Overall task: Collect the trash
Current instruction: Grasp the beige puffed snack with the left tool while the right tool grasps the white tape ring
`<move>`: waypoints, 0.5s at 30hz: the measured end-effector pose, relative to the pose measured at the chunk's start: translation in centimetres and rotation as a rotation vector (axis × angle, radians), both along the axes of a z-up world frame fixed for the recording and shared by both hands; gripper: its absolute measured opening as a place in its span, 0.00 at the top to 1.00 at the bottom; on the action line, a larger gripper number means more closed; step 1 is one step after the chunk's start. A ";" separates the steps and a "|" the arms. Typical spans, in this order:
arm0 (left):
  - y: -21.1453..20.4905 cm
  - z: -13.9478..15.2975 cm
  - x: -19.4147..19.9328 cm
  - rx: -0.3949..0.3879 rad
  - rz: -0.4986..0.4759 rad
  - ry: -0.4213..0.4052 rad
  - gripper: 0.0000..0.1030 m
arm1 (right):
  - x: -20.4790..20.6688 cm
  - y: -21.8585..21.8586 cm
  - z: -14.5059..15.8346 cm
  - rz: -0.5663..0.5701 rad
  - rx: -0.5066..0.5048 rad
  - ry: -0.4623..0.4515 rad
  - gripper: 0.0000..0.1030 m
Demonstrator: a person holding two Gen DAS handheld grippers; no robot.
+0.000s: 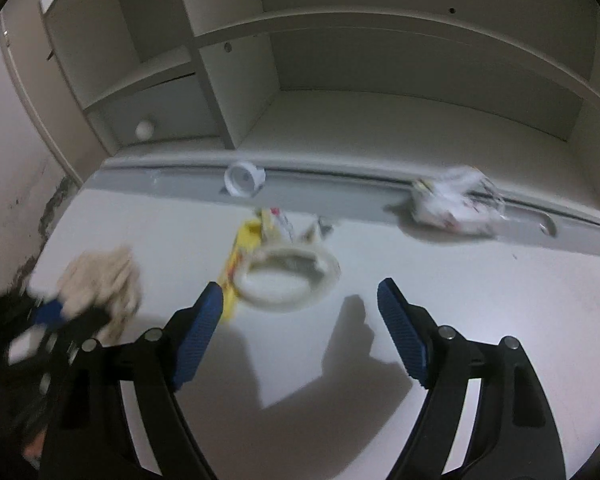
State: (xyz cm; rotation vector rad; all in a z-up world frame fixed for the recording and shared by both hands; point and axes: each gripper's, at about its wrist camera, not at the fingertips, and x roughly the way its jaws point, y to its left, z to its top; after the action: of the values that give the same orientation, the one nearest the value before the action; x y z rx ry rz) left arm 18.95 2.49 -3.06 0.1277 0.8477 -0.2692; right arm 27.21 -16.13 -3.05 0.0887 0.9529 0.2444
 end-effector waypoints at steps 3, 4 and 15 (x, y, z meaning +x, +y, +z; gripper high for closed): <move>1.4 -0.1 -0.7 -0.002 0.021 0.001 0.81 | 1.2 0.7 -0.3 -0.005 0.010 0.010 0.25; 1.7 -0.2 -0.8 -0.005 0.024 0.003 0.81 | 1.4 0.9 -0.4 -0.006 0.009 0.013 0.25; 1.6 0.1 -1.6 -0.012 0.009 -0.004 0.81 | -0.7 -0.3 0.7 -0.044 0.039 -0.005 0.44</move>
State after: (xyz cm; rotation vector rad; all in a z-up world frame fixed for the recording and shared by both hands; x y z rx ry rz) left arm 17.37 4.06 -2.94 0.1133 0.8428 -0.2657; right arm 26.47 -16.46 -2.35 0.1443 0.9404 0.2224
